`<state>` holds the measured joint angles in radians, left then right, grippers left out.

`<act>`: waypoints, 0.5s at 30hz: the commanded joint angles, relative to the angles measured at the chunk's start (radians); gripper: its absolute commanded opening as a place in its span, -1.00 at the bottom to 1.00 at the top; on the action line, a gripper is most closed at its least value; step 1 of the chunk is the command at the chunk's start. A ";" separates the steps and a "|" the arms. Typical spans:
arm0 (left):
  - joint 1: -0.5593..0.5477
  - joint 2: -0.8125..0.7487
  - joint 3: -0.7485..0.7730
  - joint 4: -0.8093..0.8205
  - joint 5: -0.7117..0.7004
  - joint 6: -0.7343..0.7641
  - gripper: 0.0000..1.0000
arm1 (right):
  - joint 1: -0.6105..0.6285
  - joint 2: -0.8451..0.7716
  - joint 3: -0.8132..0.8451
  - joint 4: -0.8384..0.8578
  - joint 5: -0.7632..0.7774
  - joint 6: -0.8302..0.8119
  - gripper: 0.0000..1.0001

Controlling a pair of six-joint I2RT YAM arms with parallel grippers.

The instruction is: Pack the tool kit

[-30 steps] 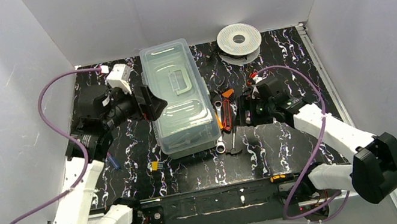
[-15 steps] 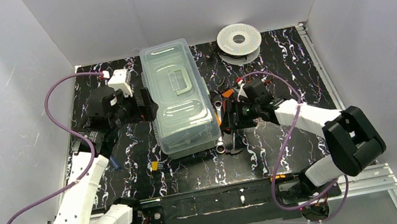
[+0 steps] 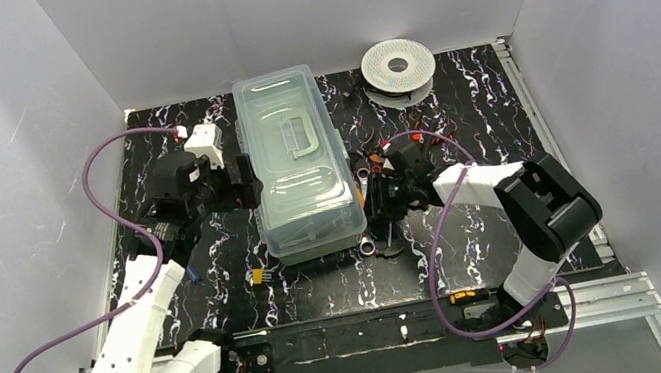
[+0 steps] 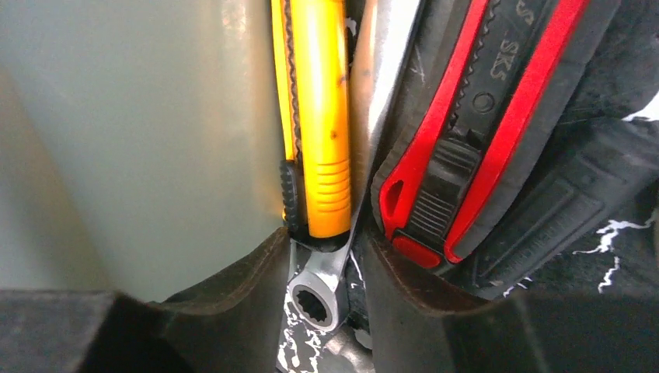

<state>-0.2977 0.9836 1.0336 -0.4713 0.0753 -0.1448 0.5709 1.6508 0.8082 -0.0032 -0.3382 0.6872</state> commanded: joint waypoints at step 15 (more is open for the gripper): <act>-0.003 0.011 -0.001 -0.007 -0.013 0.008 0.96 | -0.241 0.051 0.107 -0.286 0.199 -0.061 -0.06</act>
<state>-0.2977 0.9947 1.0336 -0.4717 0.0677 -0.1448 0.3531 1.6764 0.8917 -0.1776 -0.2363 0.6941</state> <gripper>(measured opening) 0.981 0.466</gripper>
